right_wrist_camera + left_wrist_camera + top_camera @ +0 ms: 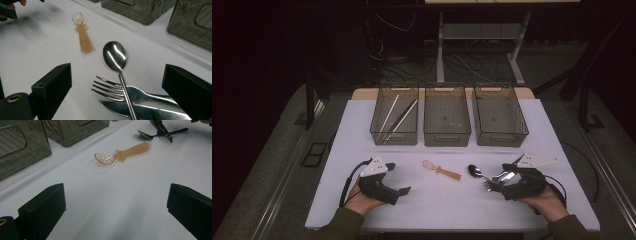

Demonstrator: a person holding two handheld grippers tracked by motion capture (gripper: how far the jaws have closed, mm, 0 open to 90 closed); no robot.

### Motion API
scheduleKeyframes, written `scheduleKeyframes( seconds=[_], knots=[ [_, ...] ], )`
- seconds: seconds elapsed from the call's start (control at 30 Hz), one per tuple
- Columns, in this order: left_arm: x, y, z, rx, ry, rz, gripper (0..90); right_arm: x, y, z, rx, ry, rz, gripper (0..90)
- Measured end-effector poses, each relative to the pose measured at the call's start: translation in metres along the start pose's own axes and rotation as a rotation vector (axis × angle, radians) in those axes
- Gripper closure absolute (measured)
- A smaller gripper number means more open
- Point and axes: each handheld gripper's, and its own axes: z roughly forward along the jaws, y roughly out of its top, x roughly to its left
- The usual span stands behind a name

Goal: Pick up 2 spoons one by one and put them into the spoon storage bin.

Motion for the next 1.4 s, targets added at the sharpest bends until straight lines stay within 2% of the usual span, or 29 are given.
scheduleKeyframes(
  seconds=[0.13, 0.27, 0.4, 0.47, 0.77, 0.9, 1.13, 1.4],
  knots=[
    [0.000, 0.001, 0.000, 0.011, 0.003, -0.005, 0.0, 0.002, 0.007, 0.003, 0.016, 0.015, -0.042, 9.3],
    [-0.002, 0.001, 0.000, 0.011, 0.014, 0.009, 0.0, 0.004, 0.015, 0.008, 0.038, 0.034, -0.047, 9.3],
    [-0.002, 0.001, 0.000, 0.011, 0.014, 0.012, 0.0, 0.007, 0.021, 0.010, 0.045, 0.024, -0.062, 9.4],
    [-0.002, 0.001, 0.001, 0.014, 0.009, 0.005, 0.0, 0.007, 0.022, 0.011, 0.045, 0.017, -0.069, 13.2],
    [-0.003, 0.002, 0.002, 0.019, 0.006, 0.001, 0.0, 0.001, 0.032, 0.018, 0.040, 0.005, -0.056, 14.5],
    [-0.003, 0.002, 0.002, 0.020, 0.003, 0.001, 0.0, 0.001, 0.035, 0.024, 0.059, 0.010, -0.053, 15.0],
    [-0.003, 0.002, 0.002, 0.023, -0.004, 0.009, 0.0, -0.004, 0.039, 0.037, 0.096, 0.040, -0.050, 24.7],
    [-0.004, 0.002, 0.003, 0.023, -0.011, 0.012, 0.0, -0.015, 0.041, 0.050, 0.147, 0.062, -0.043, 37.5]
  ],
)
